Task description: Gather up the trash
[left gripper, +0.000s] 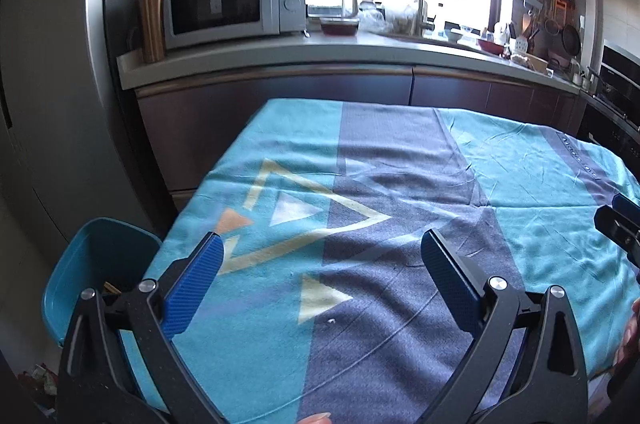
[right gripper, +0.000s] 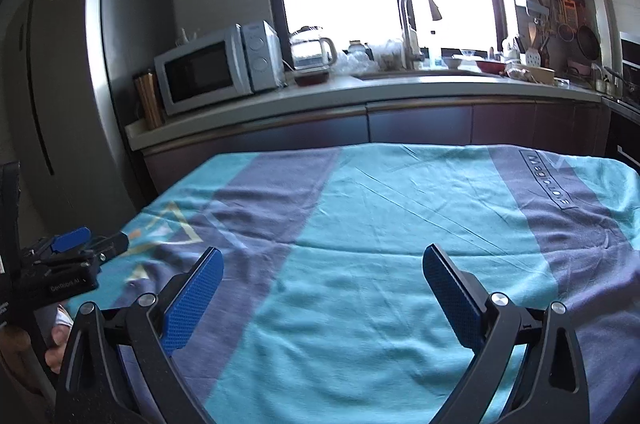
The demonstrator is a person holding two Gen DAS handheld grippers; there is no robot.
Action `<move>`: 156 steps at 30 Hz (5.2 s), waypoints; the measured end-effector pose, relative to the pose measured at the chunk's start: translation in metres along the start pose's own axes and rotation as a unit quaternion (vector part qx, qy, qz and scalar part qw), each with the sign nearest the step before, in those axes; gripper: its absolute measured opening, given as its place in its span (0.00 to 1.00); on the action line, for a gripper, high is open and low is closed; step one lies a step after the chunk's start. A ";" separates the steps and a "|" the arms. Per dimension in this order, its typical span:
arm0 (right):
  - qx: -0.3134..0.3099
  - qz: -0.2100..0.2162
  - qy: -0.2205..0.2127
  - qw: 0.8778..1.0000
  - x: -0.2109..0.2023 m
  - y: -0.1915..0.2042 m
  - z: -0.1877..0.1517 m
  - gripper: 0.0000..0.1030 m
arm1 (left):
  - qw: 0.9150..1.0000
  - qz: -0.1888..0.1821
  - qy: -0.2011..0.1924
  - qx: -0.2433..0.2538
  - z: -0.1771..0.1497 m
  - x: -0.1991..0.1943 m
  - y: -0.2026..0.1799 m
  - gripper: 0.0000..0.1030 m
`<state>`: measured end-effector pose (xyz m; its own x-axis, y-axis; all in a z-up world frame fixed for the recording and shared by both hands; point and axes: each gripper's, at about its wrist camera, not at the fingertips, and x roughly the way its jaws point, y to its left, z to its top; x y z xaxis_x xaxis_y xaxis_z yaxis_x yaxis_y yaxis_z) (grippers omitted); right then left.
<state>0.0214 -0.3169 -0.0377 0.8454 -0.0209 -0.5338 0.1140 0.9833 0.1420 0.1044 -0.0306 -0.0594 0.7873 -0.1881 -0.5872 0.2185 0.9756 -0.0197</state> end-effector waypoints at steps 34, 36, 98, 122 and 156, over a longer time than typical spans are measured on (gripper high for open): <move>0.053 -0.147 0.172 0.973 0.069 -0.210 0.018 0.95 | 0.988 -0.009 0.151 0.028 0.057 0.150 -0.027 0.96; 0.053 -0.146 0.172 0.973 0.068 -0.210 0.018 0.95 | 0.988 -0.009 0.151 0.028 0.057 0.150 -0.027 0.96; 0.055 -0.149 0.170 0.973 0.069 -0.220 0.019 0.95 | 0.988 -0.009 0.149 0.027 0.056 0.149 -0.027 0.96; 0.055 -0.150 0.169 0.973 0.069 -0.220 0.019 0.95 | 0.988 -0.009 0.149 0.027 0.056 0.150 -0.027 0.96; 0.055 -0.150 0.169 0.973 0.068 -0.220 0.019 0.95 | 0.988 -0.009 0.149 0.028 0.056 0.150 -0.027 0.96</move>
<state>0.0642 -0.5378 -0.0895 0.5473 -0.2250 -0.8061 0.3997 0.9165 0.0156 0.2489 -0.0911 -0.1011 0.5800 -0.1567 -0.7994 0.2690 0.9631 0.0064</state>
